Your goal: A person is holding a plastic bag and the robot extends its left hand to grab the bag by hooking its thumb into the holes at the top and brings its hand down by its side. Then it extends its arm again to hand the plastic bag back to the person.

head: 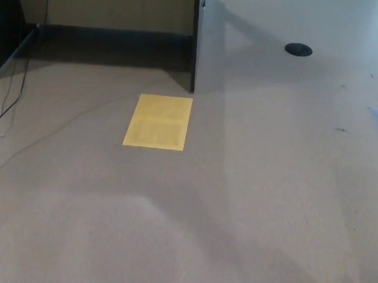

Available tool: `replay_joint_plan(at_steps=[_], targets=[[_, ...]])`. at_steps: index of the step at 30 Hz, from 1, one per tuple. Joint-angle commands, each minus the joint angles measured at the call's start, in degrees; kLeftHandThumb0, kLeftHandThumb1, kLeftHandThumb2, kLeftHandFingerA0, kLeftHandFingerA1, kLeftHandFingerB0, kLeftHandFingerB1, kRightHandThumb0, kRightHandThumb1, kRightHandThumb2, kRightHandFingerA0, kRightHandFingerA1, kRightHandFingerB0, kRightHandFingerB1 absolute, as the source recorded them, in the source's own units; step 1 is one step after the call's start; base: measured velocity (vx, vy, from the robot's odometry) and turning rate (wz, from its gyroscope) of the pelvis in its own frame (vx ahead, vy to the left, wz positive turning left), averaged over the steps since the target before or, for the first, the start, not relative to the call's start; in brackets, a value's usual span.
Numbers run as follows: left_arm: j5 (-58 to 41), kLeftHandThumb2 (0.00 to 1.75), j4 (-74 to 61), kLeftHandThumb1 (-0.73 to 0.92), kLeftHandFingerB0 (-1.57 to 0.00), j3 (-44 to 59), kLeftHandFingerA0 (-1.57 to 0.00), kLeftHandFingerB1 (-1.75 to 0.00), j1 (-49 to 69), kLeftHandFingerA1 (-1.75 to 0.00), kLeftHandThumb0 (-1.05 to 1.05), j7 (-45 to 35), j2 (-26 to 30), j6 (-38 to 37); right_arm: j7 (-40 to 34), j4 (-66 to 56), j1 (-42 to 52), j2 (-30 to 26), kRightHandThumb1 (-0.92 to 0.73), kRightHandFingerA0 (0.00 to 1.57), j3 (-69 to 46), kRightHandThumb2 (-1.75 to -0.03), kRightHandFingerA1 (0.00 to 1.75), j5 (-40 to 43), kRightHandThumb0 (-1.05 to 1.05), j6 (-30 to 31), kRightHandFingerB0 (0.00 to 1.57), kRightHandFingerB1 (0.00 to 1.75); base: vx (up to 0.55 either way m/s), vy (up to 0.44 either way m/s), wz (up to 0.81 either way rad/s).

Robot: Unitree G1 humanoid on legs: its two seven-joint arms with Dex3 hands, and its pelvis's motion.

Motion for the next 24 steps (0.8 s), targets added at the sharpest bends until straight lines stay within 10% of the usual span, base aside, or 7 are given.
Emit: replay_joint_plan(at_steps=[1,12,15,16,21,23,24], targets=[[0.9,0.55,2.2,0.5,-0.3,0.0,-0.39,-0.34,0.6,-0.46,-0.35,4.1,1.8,-8.6,-2.3,2.6,0.0,-1.7,-0.54,0.54,0.5,-0.81,0.54,-1.0,-0.51,-5.6,0.36,0.47,0.0,0.0,0.0],[8.2,0.67,-2.0,0.42,-0.2,-3.1,-0.24,-0.38,5.3,-0.43,-0.5,19.2,4.0,-19.4,-2.0,5.0,0.3,-1.4,-0.54,0.53,1.4,-0.8,0.54,-1.2,-0.5,-7.9,0.36,0.46,0.0,0.0,0.0],[10.1,0.87,-14.8,0.3,-0.06,-0.6,-0.08,-0.5,8.6,-0.52,-0.29,22.9,3.9,-23.1,-2.2,5.2,0.2,-1.1,-0.64,0.63,1.7,-0.59,0.44,-1.5,-0.44,-7.1,0.41,0.35,0.0,0.0,0.0],[10.4,0.55,-25.9,0.49,-0.2,2.1,-0.18,-0.28,11.1,-0.36,-0.53,22.3,3.4,-25.0,-2.2,5.2,0.5,-1.2,-0.55,0.55,2.2,-0.82,0.55,-2.0,-0.52,-7.1,0.34,0.46,0.0,0.0,0.0],[12.0,0.56,-49.0,0.5,-0.18,7.4,-0.19,-0.28,14.4,-0.36,-0.56,20.6,0.9,-23.0,-2.7,5.6,1.3,-1.3,-0.55,0.51,2.6,-0.81,0.53,-2.5,-0.51,-6.9,0.36,0.46,0.0,0.0,0.0],[10.9,0.89,-62.3,0.32,0.0,9.4,-0.03,-0.48,13.6,-0.51,-0.32,16.7,0.4,-20.2,-1.9,5.4,1.4,-1.1,-0.55,0.5,2.1,-0.79,0.52,-1.9,-0.49,-6.9,0.35,0.45,0.0,0.0,0.0],[10.4,0.69,-67.6,0.37,-0.07,9.9,-0.02,-0.32,12.1,-0.39,-0.66,15.1,0.4,-19.3,-2.1,5.5,1.7,-1.1,-0.54,0.53,2.1,-0.81,0.54,-1.9,-0.49,-7.1,0.34,0.46,0.0,0.0,0.0]])
